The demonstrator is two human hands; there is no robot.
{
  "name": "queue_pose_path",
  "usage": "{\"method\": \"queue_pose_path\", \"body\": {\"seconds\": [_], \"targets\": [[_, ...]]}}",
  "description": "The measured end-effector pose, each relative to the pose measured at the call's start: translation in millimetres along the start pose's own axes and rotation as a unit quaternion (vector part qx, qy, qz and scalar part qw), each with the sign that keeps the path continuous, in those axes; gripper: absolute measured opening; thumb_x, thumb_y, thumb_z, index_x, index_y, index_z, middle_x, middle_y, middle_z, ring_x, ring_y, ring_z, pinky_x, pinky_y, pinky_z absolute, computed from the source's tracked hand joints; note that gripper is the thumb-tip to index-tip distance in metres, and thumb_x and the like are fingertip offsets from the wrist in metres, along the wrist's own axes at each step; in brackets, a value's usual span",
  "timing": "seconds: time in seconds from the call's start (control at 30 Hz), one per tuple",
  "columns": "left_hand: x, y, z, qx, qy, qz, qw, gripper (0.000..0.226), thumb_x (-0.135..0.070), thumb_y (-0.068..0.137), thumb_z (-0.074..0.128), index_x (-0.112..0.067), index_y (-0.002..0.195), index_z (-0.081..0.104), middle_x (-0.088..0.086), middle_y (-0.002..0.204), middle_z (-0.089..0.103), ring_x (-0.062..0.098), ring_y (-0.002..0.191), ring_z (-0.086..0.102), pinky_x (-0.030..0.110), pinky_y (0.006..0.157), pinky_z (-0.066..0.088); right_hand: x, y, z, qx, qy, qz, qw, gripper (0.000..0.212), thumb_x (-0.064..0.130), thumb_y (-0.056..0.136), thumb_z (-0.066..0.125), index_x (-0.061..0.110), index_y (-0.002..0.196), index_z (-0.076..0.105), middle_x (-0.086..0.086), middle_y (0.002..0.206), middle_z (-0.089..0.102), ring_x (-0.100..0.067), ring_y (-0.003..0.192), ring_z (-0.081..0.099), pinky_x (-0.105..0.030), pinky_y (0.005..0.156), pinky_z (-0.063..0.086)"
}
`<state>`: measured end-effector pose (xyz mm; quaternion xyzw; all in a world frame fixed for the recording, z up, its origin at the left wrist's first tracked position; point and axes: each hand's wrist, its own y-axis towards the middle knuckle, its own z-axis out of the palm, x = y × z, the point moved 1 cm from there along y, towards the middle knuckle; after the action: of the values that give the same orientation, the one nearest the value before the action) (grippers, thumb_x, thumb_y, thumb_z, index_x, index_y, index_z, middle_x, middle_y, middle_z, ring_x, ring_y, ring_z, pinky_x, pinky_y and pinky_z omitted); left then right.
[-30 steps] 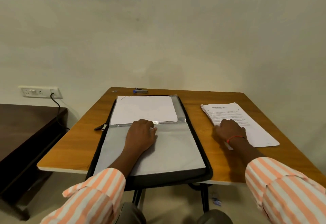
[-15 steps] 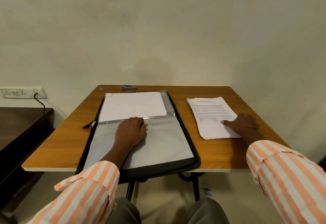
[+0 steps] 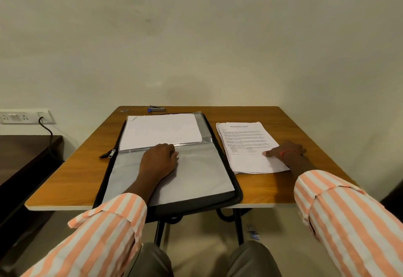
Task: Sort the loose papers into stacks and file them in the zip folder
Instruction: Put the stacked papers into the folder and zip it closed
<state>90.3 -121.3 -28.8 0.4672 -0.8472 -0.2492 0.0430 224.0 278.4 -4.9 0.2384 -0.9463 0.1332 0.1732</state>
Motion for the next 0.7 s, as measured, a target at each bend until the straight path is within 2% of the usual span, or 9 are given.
{"method": "queue_pose_path", "body": {"seconds": [0.13,0.27,0.37,0.43,0.53,0.63,0.67,0.7], "targets": [[-1,1,-2,-0.003,0.005,0.009,1.0,0.03,-0.043,0.099,0.05,-0.021,0.097,0.07,-0.001,0.091,0.07,0.019,0.08,0.063,0.032,0.071,0.05,7,-15,0,0.026,0.027,-0.039,0.999,0.083,0.051,0.074,0.084,0.006,0.135,0.05,-0.019,0.138,0.054,-0.037,0.124,0.052,-0.043,0.098,0.047],[-8,-3,-9,-0.021,0.033,0.031,0.999,0.03,-0.044,0.099,0.052,-0.021,0.102,0.072,0.0,0.096,0.073,0.022,0.085,0.065,0.036,0.083,0.052,13,-30,-3,0.054,0.082,-0.073,0.992,0.068,0.03,0.08,0.085,0.002,0.133,0.053,-0.018,0.132,0.06,-0.035,0.116,0.059,-0.035,0.085,0.048],[-21,-7,-13,-0.033,0.026,0.042,0.998,0.03,-0.046,0.098,0.053,-0.024,0.104,0.071,-0.001,0.099,0.074,0.021,0.089,0.065,0.037,0.086,0.051,9,-34,-6,0.064,0.199,-0.106,0.972,0.058,0.017,0.082,0.082,0.001,0.131,0.057,-0.017,0.132,0.061,-0.034,0.111,0.058,-0.038,0.087,0.049],[-32,-8,-10,-0.031,-0.022,0.033,0.999,0.03,-0.049,0.098,0.053,-0.027,0.108,0.07,-0.003,0.107,0.073,0.019,0.096,0.065,0.036,0.089,0.05,4,-37,-5,0.075,0.329,-0.151,0.929,0.051,0.009,0.08,0.082,0.005,0.127,0.062,-0.013,0.129,0.065,-0.029,0.105,0.061,-0.041,0.088,0.053],[-55,2,-9,0.006,-0.207,-0.046,0.977,0.034,-0.056,0.097,0.054,-0.029,0.115,0.064,-0.007,0.118,0.068,0.015,0.107,0.061,0.036,0.095,0.049,2,-48,-5,0.1,0.524,-0.192,0.824,0.048,-0.001,0.079,0.079,0.012,0.123,0.063,-0.012,0.127,0.068,-0.029,0.108,0.067,-0.048,0.093,0.056],[-87,21,-13,0.07,-0.414,-0.113,0.901,0.065,-0.072,0.084,0.058,-0.019,0.122,0.059,-0.002,0.124,0.066,0.017,0.111,0.061,0.037,0.097,0.051,4,-59,-7,0.179,0.595,-0.241,0.746,0.049,-0.004,0.084,0.074,0.008,0.129,0.06,-0.013,0.128,0.068,-0.032,0.116,0.066,-0.052,0.099,0.053],[-98,27,-17,0.102,-0.472,-0.126,0.867,0.071,-0.077,0.083,0.057,-0.019,0.123,0.058,-0.001,0.124,0.066,0.017,0.11,0.063,0.038,0.096,0.052,5,-63,-6,0.212,0.599,-0.257,0.728,0.051,-0.005,0.085,0.071,0.007,0.133,0.057,-0.013,0.131,0.066,-0.032,0.118,0.065,-0.052,0.1,0.052],[-108,31,-21,0.133,-0.529,-0.13,0.828,0.063,-0.073,0.086,0.058,-0.021,0.122,0.059,-0.002,0.123,0.068,0.016,0.108,0.065,0.038,0.095,0.053,6,-66,-5,0.24,0.598,-0.268,0.716,0.053,-0.005,0.087,0.069,0.006,0.137,0.054,-0.014,0.133,0.065,-0.033,0.121,0.063,-0.053,0.1,0.051]]}}
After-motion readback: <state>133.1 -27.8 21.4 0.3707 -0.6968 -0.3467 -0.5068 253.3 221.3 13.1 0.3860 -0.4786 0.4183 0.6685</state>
